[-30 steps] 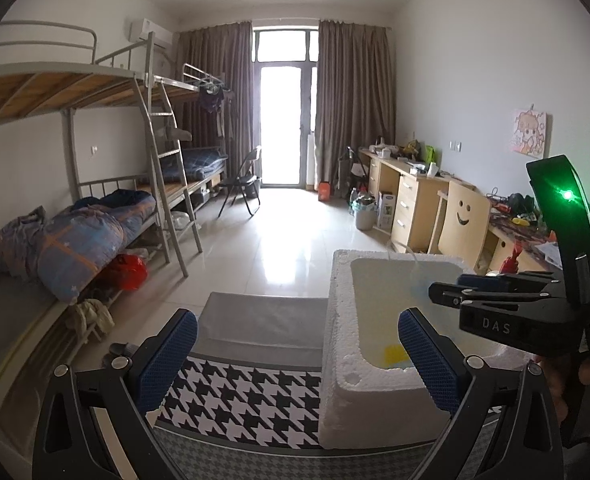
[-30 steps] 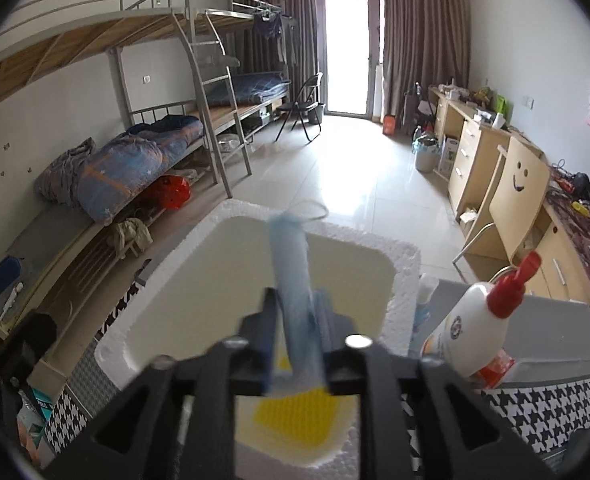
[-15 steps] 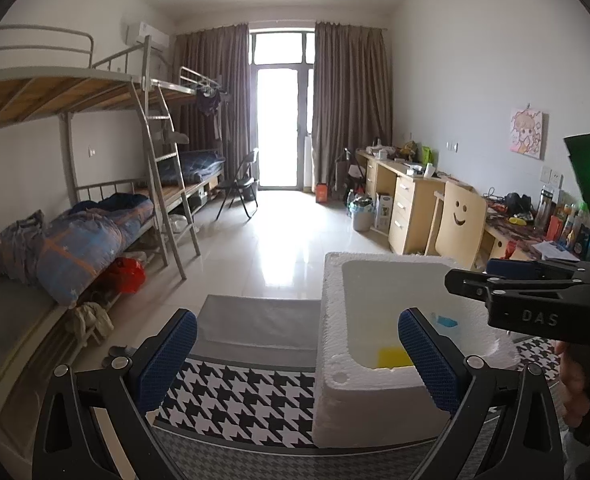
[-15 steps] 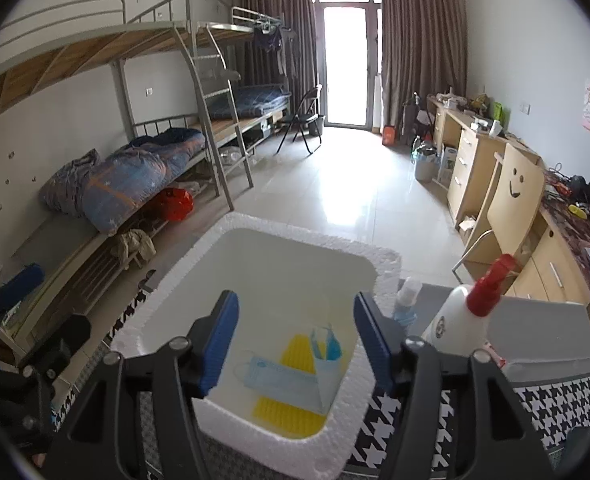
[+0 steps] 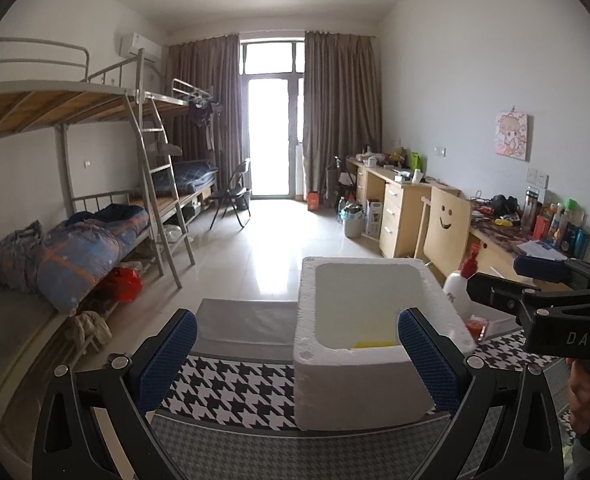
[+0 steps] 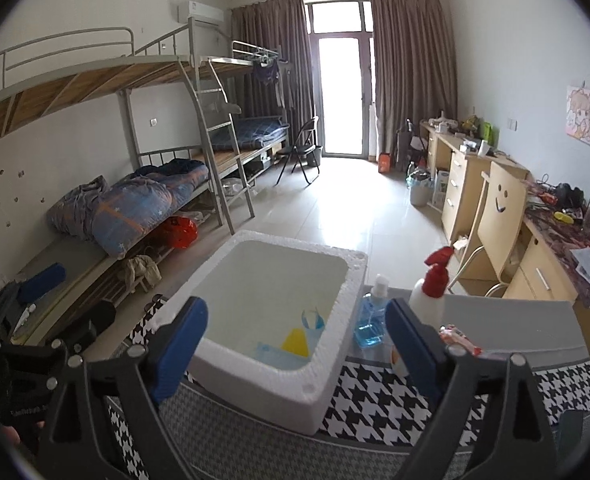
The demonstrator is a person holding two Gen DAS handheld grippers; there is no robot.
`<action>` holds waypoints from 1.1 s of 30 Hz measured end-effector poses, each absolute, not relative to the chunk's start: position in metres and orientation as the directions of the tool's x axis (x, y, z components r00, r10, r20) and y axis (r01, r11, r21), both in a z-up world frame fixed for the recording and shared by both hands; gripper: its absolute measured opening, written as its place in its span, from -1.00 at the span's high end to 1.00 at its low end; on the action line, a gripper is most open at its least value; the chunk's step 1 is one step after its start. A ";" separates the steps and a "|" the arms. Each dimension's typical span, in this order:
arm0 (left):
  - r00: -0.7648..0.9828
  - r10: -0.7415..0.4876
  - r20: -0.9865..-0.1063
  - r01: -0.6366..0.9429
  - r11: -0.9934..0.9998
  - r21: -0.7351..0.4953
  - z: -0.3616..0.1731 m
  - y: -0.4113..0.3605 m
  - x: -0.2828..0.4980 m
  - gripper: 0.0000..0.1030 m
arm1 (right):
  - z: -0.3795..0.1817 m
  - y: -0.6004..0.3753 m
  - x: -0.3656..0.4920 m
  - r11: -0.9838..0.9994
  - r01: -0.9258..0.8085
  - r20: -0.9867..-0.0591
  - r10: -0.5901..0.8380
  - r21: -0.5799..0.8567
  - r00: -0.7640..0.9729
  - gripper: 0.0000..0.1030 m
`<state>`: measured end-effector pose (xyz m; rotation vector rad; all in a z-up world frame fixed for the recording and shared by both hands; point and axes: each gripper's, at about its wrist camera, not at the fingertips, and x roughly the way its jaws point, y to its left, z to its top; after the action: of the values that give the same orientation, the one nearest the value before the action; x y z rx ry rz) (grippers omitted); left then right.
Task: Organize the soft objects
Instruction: 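Withdraw both tools from the foam box back toward the table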
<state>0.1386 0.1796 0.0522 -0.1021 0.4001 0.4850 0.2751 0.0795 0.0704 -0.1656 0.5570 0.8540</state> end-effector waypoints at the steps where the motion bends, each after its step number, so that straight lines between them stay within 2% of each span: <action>1: 0.812 0.431 -0.394 -0.470 0.883 -0.001 0.053 0.177 0.136 -0.96 | 0.071 0.077 0.273 0.653 -0.753 -0.526 0.669 0.079 0.526 -0.80; 33: 0.859 0.369 -0.354 -0.396 0.918 -0.005 0.055 0.127 0.094 -0.98 | 0.072 0.011 0.222 0.653 -0.752 -0.453 0.699 0.088 0.554 -0.80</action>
<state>0.0945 0.1269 0.0552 -0.0791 0.3561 0.4019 0.2218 0.0110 0.0718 -0.1210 0.4803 0.8594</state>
